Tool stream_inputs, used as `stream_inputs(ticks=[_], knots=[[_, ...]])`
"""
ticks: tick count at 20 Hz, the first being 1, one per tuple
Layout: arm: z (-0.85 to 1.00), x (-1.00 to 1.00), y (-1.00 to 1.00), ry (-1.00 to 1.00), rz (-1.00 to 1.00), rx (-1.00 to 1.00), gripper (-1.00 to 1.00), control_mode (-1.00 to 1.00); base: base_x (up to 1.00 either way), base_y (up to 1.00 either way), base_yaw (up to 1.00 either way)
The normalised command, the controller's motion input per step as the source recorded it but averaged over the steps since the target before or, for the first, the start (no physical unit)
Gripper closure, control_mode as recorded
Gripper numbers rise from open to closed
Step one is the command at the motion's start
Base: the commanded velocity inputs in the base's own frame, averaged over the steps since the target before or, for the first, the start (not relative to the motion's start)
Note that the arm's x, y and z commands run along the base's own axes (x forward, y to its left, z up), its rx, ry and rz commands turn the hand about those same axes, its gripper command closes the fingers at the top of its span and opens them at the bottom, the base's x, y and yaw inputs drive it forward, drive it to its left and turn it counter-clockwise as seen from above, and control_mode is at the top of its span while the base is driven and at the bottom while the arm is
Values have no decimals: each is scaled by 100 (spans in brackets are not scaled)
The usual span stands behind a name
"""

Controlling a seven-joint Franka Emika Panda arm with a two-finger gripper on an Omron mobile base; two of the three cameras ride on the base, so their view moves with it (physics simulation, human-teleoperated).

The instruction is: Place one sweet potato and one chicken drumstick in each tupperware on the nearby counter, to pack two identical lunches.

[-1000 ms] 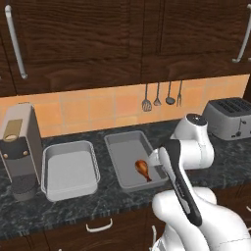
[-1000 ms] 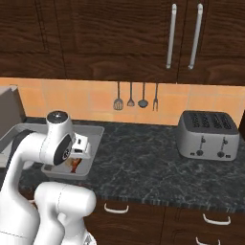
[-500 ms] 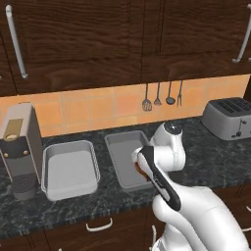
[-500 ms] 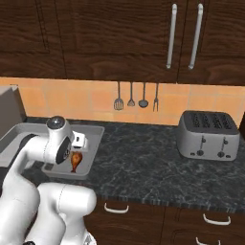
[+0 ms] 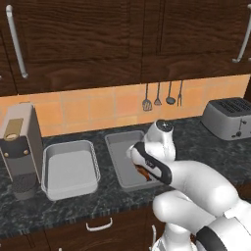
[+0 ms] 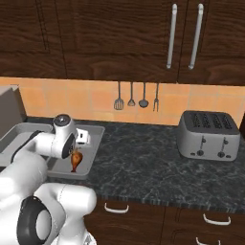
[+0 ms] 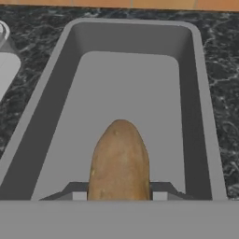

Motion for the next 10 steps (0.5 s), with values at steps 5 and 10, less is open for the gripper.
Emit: stream_inputs(ticks=[5,10], knots=[[-2,-1,47,0,1,-1,100,-100,0,0,0],[-40,48,7,2,0,-7,100,-100,0,0,0]])
